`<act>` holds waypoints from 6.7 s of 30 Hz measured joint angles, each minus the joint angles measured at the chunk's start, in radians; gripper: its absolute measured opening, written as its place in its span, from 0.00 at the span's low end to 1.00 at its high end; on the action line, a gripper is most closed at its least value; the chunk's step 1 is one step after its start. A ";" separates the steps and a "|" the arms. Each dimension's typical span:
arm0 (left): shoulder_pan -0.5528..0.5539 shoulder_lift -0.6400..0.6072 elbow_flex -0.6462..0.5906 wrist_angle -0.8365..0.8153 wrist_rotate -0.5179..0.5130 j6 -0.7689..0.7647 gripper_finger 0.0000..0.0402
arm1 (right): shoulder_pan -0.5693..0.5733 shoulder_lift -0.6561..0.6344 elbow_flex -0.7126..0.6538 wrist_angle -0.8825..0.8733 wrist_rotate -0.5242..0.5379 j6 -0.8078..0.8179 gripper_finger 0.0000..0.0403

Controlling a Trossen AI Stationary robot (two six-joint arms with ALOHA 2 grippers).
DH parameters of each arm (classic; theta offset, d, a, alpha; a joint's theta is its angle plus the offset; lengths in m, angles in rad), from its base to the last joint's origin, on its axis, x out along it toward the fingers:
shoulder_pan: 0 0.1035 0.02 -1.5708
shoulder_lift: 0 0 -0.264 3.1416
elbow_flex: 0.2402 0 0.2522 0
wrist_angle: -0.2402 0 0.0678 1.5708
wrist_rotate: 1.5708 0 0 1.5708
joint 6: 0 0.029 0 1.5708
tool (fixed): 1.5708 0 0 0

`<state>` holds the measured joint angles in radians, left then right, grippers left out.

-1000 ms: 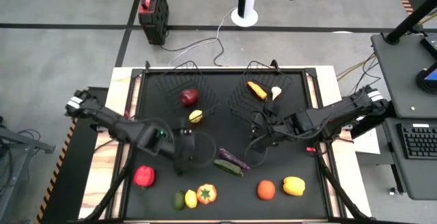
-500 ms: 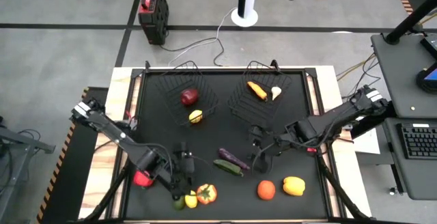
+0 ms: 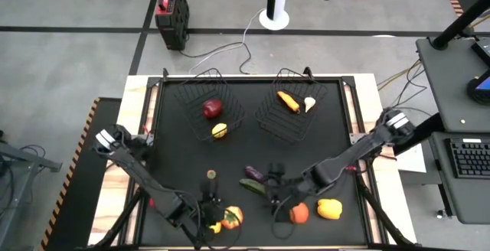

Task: Sort produce into baskets
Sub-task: Put the orange tomato into the left black wire basket, then put the yellow bell pepper into the right black wire basket

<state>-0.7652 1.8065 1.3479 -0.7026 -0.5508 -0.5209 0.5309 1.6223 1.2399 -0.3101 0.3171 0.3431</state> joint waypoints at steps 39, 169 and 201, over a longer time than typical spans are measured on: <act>-0.145 -0.160 -0.002 -0.188 -0.329 -0.127 0.16 | -0.057 0.533 0.363 0.179 -0.152 -0.128 0.86; -0.145 -0.510 -0.068 -0.392 -0.805 -0.257 0.09 | -0.792 0.549 0.827 -0.413 -0.351 -0.315 0.75; -0.145 -0.510 -0.091 -0.391 -0.764 -0.303 0.09 | -0.780 0.508 0.874 -0.442 -0.350 -0.319 0.85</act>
<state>-0.9104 1.2964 1.2571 -1.0935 -1.3145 -0.8239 -0.2488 2.1304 2.1141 -0.7520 -0.0324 0.0244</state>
